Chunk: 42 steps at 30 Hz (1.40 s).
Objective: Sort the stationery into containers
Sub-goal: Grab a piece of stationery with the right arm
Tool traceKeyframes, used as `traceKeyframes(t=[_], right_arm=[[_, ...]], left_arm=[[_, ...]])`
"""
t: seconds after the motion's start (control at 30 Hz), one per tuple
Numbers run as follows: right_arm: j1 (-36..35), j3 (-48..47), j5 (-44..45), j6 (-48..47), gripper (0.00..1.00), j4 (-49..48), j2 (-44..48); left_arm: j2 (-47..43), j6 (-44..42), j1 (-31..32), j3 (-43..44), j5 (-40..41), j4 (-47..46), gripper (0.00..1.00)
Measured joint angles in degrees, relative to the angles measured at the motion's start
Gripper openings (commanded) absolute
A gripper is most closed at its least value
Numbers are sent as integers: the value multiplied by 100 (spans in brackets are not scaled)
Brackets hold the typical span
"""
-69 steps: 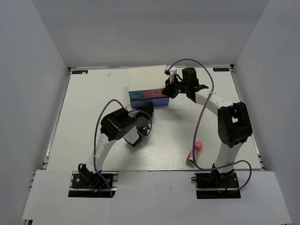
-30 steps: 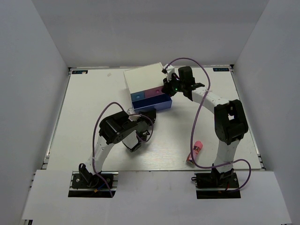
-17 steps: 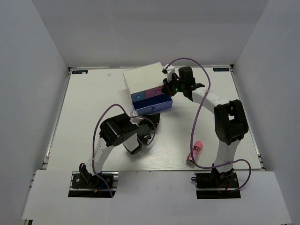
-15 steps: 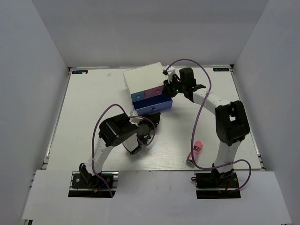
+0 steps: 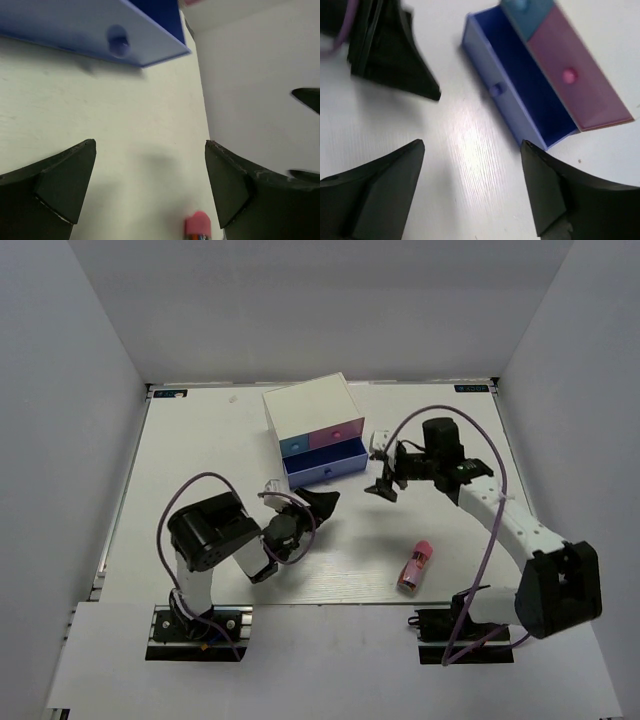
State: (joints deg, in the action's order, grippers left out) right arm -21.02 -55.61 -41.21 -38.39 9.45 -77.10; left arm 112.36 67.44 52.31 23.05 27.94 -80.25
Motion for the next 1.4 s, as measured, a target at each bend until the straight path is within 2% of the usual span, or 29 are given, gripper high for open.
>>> traceKeyframes(t=[0.13, 0.3, 0.43, 0.6, 0.83, 1.07, 1.17, 1.4], right_arm=[[144, 334, -175, -2367, 88, 1351, 616], [636, 321, -168, -5292, 90, 3442, 634], [1008, -11, 0, -6590, 88, 5049, 304], [1211, -72, 498, -7169, 86, 5945, 225], [1274, 122, 1119, -7410, 86, 6269, 249], [1268, 824, 1491, -7462, 86, 6314, 269], [1250, 1110, 1364, -7466, 87, 6207, 275], [1115, 1794, 1016, -7479, 88, 5204, 391]], left_arm=[[-1038, -345, 0, -308, -595, 535, 100], [-2487, -1012, 0, -341, -1054, 1812, 100], [-3462, -1611, 0, -44, -1351, 3373, 100], [-4710, -1875, 4, 48, -1285, 5147, 100], [-6201, -1816, 4, 35, -721, 6959, 100], [-7180, -1554, 4, -131, -286, 7842, 100], [-7263, -1504, 4, -168, -197, 8083, 100], [-7147, -1467, 4, -168, -146, 8299, 100]])
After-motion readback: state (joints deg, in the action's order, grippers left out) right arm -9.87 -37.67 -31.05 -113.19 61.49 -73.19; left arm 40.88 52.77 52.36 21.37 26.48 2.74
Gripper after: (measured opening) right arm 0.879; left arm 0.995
